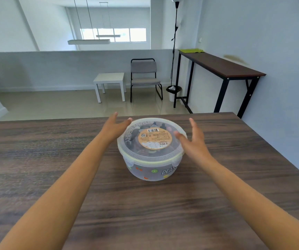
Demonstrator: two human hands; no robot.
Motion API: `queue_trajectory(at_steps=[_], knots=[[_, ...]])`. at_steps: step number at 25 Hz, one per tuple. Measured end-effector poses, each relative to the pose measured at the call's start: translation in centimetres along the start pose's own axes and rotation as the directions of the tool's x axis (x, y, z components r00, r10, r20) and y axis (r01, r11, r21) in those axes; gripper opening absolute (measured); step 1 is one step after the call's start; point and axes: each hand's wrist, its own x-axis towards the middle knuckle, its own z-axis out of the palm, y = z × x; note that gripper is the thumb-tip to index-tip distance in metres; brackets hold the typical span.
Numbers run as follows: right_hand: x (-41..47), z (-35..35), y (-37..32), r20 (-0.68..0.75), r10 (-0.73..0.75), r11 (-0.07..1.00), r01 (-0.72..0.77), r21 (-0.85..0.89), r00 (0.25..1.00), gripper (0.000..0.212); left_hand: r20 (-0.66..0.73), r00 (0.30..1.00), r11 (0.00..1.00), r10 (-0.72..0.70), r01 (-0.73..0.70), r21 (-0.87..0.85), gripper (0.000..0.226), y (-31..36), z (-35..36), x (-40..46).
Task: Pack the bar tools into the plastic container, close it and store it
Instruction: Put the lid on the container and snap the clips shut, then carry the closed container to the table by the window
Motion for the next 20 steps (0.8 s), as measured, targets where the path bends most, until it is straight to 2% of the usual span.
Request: queue_trajectory(at_steps=[1,2,3,5,6,8,10,13,17,20], knots=[[0.1,-0.6,-0.2,0.041,0.21,0.962,-0.213,0.169,0.977,0.085,-0.006,0.992,0.986,-0.122,0.121,-0.119,0.086,-0.9,-0.4,-0.8],[0.3,-1.1,-0.3,0.134,0.377,0.862,-0.4,0.311,0.917,0.09,0.033,0.971,0.942,-0.238,0.239,-0.234,0.087,-1.8,-0.7,-1.6],[0.3,-1.7,-0.2,0.251,0.477,0.734,-0.539,0.412,0.842,0.094,0.115,0.935,0.878,-0.336,0.355,-0.32,0.085,-2.5,-0.8,-2.3],[0.1,-2.7,-0.2,0.43,0.531,0.532,-0.682,0.501,0.73,0.098,0.302,0.855,0.765,-0.421,0.514,-0.387,0.085,-3.6,-0.8,-3.8],[0.1,-3.0,-0.2,0.475,0.528,0.497,-0.71,0.499,0.704,0.097,0.36,0.833,0.733,-0.42,0.545,-0.407,0.084,-3.8,-0.7,-4.3],[-0.1,-3.2,-0.6,0.528,0.51,0.522,-0.732,0.436,0.679,0.088,0.399,0.828,0.703,-0.394,0.551,-0.45,0.071,-3.8,-0.3,-5.0],[-0.4,-2.8,-0.9,0.564,0.494,0.567,-0.737,0.367,0.661,0.069,0.378,0.845,0.704,-0.379,0.528,-0.475,0.058,-3.6,0.2,-5.4],[-0.7,-2.2,-1.2,0.545,0.514,0.594,-0.733,0.331,0.663,0.046,0.316,0.869,0.718,-0.381,0.493,-0.491,0.052,-3.4,0.9,-5.8],[-0.2,-2.3,-1.8,0.498,0.518,0.621,-0.706,0.341,0.696,0.059,0.311,0.866,0.696,-0.391,0.499,-0.516,0.061,-2.4,0.9,-6.3],[0.3,-2.8,-2.5,0.483,0.466,0.643,-0.659,0.39,0.741,0.067,0.368,0.868,0.641,-0.334,0.495,-0.587,0.063,-0.9,0.5,-6.6]])
